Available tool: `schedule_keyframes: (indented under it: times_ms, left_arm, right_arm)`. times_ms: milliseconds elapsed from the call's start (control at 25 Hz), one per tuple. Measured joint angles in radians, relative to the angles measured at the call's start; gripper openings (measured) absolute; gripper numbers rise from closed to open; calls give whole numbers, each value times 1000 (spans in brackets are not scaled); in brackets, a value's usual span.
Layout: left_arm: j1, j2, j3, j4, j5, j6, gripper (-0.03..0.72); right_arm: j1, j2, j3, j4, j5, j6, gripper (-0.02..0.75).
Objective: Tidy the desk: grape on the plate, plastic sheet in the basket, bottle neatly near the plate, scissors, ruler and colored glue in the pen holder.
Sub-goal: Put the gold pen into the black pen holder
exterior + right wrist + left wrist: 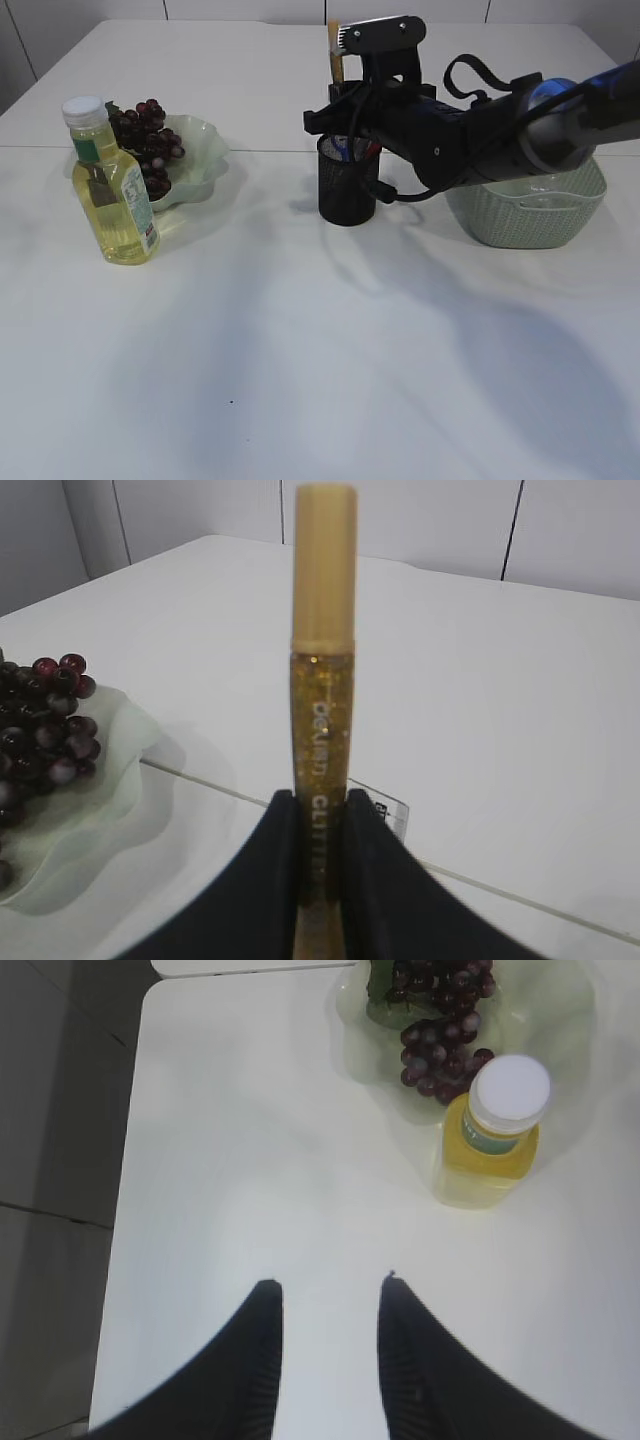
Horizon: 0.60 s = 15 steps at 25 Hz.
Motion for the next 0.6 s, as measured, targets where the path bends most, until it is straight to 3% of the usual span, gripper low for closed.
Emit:
schedule_keyframes:
  times_ms: [600]
  left_arm:
    - [0,0,0,0,0,0,239]
  right_arm:
    - [-6,0,0,30,0,-18,138]
